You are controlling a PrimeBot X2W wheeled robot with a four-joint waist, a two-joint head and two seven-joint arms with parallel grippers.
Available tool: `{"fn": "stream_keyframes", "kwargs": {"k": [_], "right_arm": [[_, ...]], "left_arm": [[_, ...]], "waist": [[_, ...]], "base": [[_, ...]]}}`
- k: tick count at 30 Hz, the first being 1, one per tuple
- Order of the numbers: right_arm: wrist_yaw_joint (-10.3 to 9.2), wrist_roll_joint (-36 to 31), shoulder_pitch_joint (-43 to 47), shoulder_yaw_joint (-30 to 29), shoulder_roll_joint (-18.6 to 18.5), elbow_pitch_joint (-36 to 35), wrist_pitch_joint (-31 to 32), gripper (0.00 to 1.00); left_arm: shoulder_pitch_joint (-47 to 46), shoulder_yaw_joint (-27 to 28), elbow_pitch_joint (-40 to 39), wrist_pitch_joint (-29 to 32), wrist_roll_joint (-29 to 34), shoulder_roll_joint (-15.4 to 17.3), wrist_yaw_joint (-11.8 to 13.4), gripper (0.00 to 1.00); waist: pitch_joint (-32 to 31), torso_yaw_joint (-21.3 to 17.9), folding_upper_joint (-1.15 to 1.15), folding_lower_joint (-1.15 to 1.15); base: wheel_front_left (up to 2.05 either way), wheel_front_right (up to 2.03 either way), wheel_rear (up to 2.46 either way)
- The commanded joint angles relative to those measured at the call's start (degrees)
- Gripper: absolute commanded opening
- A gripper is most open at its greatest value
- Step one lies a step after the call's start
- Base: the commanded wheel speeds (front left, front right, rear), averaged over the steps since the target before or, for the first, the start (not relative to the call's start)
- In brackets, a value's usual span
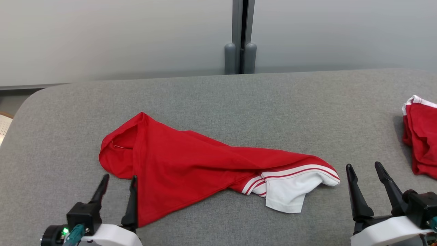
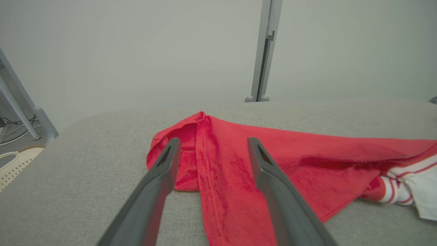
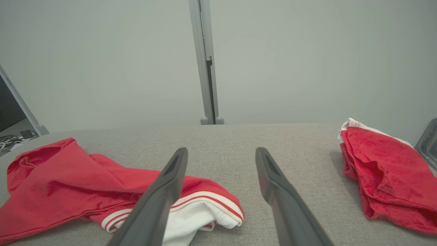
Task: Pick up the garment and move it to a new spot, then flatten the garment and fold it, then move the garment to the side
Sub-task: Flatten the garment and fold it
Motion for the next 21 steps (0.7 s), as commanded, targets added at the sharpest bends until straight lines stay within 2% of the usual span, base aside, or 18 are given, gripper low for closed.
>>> {"fn": "stream_keyframes", "kwargs": {"k": [1, 7, 10, 11, 13, 17, 21], "right_arm": [[-0.02, 0.04, -0.60, 0.17, -0.22, -0.28, 0.22, 1.00], [-0.02, 0.39, -1.85, 1.63, -0.18, 0.36, -0.04, 1.00], [-0.02, 0.64, -2.03, 1.42, -0.15, 1.11, -0.29, 1.00], [-0.02, 0.58, -1.96, 1.30, -0.12, 1.37, -0.44, 1.00], [-0.02, 0.74, -1.84, 1.22, -0.08, 1.77, -0.52, 1.00], [-0.02, 0.68, -1.14, 1.47, -0.03, 3.60, -0.40, 1.00], [-0.02, 0.91, 0.04, 4.52, -0.09, 7.11, 0.64, 1.00]], "left_arm": [[-1.10, -0.63, 2.07, 1.27, -0.66, 0.05, -0.84, 1.00], [-3.61, -2.50, 15.30, 5.19, -5.08, -2.16, -5.11, 1.00], [-4.57, -2.52, 19.61, 5.82, -7.04, -3.34, -6.48, 1.00], [-4.95, -2.55, 20.65, 5.70, -7.30, -3.53, -6.91, 0.86], [-5.85, -2.54, 22.37, 5.10, -7.67, -3.72, -7.43, 0.01], [-7.07, -2.84, 25.23, 4.19, -8.00, -4.17, -8.33, 0.00], [-8.51, -3.01, 26.88, 3.12, -7.92, -4.29, -8.72, 0.00]], "waist": [[0.77, 0.24, 0.00, 0.00], [3.05, -0.62, 0.00, 0.00], [4.01, -1.12, 0.00, 0.00], [4.31, -1.17, 0.00, 0.00], [4.89, -1.21, 0.00, 0.00], [5.55, -1.22, 0.00, 0.00], [6.49, -0.82, 0.00, 0.00]], "base": [[0.00, 0.00, 0.00], [0.00, 0.00, 0.00], [0.00, 0.00, 0.00], [0.00, 0.00, 0.00], [0.00, 0.00, 0.00], [0.00, 0.00, 0.00], [0.00, 0.00, 0.00]]}}
